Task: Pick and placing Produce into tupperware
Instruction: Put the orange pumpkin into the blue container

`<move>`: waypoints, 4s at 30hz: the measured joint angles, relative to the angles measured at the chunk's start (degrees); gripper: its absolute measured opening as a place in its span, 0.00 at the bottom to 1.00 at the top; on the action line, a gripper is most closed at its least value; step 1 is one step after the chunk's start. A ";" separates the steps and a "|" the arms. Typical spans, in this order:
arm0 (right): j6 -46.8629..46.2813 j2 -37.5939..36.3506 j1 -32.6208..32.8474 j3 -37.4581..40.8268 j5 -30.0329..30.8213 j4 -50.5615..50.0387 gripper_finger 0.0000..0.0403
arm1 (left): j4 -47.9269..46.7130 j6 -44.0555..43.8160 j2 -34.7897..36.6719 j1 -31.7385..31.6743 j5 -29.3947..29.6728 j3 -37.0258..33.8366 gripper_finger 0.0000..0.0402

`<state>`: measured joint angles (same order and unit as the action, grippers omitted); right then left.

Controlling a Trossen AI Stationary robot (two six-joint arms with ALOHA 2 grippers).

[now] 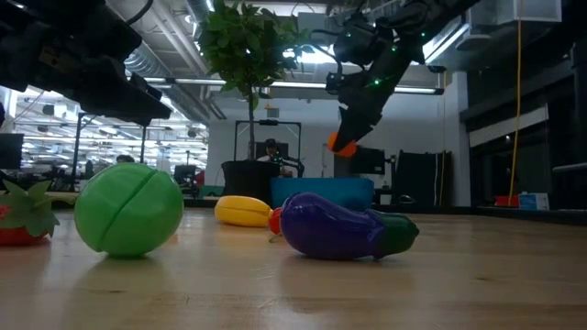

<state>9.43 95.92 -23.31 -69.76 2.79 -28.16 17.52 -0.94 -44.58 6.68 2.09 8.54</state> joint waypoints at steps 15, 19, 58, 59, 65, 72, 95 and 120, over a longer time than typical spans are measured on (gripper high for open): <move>2.73 3.13 -6.41 0.02 -8.92 5.19 0.62 | 0.00 0.00 0.00 -0.02 0.00 0.00 0.17; 2.97 4.54 -7.69 0.02 -9.28 5.27 0.62 | 0.00 -0.01 0.00 -0.02 0.00 0.00 0.19; 2.15 10.93 -10.01 0.07 -13.46 21.37 0.62 | 0.02 -0.19 0.02 -0.01 0.04 0.00 0.03; 2.14 10.91 -10.00 0.07 -13.46 22.04 0.62 | 0.02 -0.19 0.02 0.00 0.04 0.00 0.03; 1.73 10.91 -9.93 0.07 -14.97 23.31 0.62 | 0.04 -0.19 0.02 0.00 0.04 0.00 0.00; 1.34 10.91 -9.95 0.07 -15.28 23.30 0.62 | 0.04 -0.16 0.02 0.00 0.04 0.00 0.03; 3.13 21.45 -10.25 -13.95 -17.90 9.65 0.62 | 0.52 -0.27 0.02 -0.28 0.37 0.00 0.15; 2.83 22.16 -11.04 -15.21 -17.42 7.32 0.72 | 0.48 -0.40 0.02 -0.28 0.39 0.00 0.20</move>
<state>12.26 118.08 -34.35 -84.97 -14.63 -20.84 18.00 -1.34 -44.56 6.39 2.48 8.54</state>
